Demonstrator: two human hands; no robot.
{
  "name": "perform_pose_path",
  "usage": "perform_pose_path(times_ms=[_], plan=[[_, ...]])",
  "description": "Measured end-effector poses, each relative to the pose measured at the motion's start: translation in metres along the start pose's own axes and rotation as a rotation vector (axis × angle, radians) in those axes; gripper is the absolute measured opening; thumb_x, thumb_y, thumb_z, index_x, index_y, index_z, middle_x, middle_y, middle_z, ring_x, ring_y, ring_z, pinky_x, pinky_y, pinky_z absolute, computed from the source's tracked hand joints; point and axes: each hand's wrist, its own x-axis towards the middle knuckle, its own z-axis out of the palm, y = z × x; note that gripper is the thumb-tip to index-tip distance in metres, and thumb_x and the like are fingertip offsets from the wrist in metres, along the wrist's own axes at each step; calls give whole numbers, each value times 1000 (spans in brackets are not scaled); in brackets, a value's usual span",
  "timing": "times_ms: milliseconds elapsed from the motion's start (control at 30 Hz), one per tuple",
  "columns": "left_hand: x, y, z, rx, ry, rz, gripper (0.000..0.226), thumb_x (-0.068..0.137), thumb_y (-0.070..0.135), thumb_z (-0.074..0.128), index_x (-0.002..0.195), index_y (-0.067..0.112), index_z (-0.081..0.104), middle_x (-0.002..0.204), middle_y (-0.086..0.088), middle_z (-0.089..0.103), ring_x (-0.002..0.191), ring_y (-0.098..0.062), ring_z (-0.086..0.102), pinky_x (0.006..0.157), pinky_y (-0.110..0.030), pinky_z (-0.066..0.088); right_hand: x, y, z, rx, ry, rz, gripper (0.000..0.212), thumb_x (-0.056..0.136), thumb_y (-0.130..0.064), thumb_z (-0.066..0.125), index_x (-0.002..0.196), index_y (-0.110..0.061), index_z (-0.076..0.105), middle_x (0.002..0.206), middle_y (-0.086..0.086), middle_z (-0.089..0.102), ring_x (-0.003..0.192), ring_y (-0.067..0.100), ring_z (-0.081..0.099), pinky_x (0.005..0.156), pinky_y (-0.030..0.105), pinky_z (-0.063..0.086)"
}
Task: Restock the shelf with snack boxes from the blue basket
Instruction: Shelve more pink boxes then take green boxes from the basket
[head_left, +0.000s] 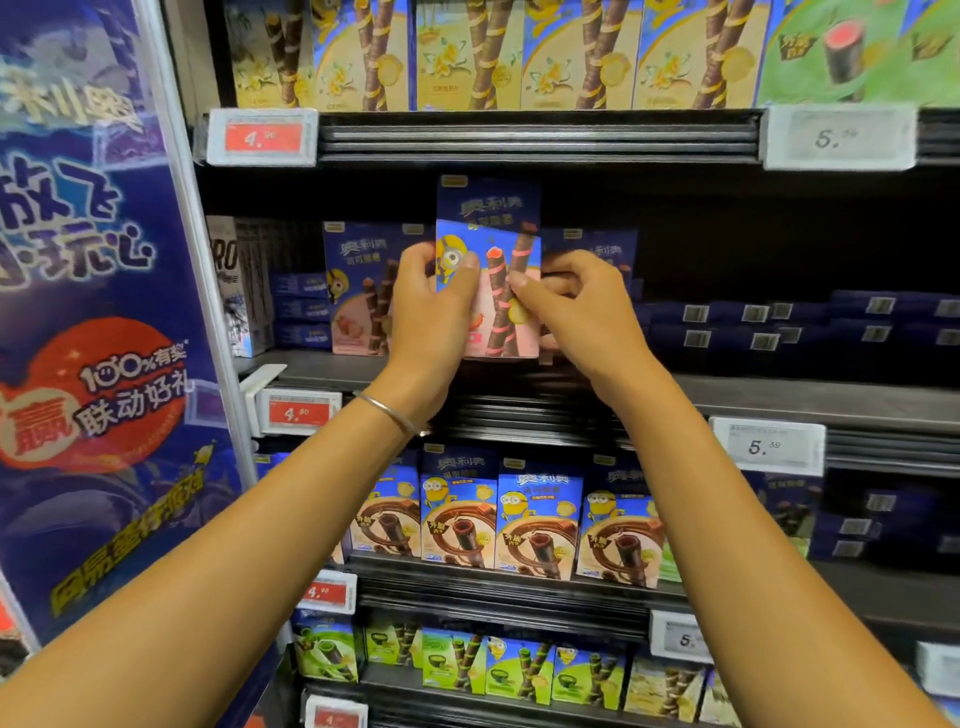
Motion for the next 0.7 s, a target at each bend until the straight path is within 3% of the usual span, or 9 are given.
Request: perform_pose_path(times_ms=[100,167,200,267,367,433,533,633,700], plan=[[2,0,14,38,-84,-43,15,107,17,59,97,17,48,90,3,63,63,8,64,56,-17,52,5,5,-19,-1,27,30,32,88,-24,75,112,-7,63,93,8,75,85,24,75,73,56,61],[1,1,20,42,-151,-92,17,107,30,61,100,21,48,105,-6,70,85,-10,72,74,-33,60,9,9,-35,-32,77,40,32,87,-24,76,111,-7,64,99,10,74,90,27,74,73,55,61],[1,3,20,120,-159,-71,20,106,36,61,112,19,52,120,-10,69,103,-19,70,88,-37,56,12,12,-44,-51,105,46,33,86,-26,77,110,-8,64,100,11,74,91,28,73,74,55,61],[5,2,14,382,-131,62,47,105,39,62,136,7,51,139,-13,59,123,-26,57,97,-31,42,18,19,-62,-94,149,65,38,83,-32,76,111,-9,64,102,11,73,93,28,72,75,55,61],[14,1,4,732,-33,191,56,99,44,67,135,4,50,137,-22,53,130,-39,47,99,-46,41,27,34,-84,-183,187,114,42,82,-34,72,115,-9,64,108,11,72,99,27,70,87,52,58],[21,0,-1,868,38,151,64,94,48,70,135,5,47,152,-28,39,144,-45,32,110,-57,36,29,44,-91,-224,195,155,39,81,-31,71,114,-10,65,108,11,71,102,28,69,91,51,56],[31,0,-11,909,68,20,90,90,51,75,152,2,31,169,-32,3,157,-51,3,123,-63,17,30,56,-90,-292,182,195,33,82,-28,69,109,-9,66,105,16,70,98,31,68,86,47,57],[40,-6,-23,884,67,-32,111,85,53,80,161,2,16,170,-32,-6,158,-51,-5,124,-64,14,31,64,-85,-395,199,202,29,90,-27,67,107,-6,58,111,15,66,95,28,62,74,35,47],[44,-10,-28,862,70,-58,118,83,53,83,163,4,12,170,-31,-6,158,-50,-5,124,-64,15,32,67,-82,-439,201,203,25,93,-26,63,107,-6,56,112,15,64,95,30,60,74,35,45]])
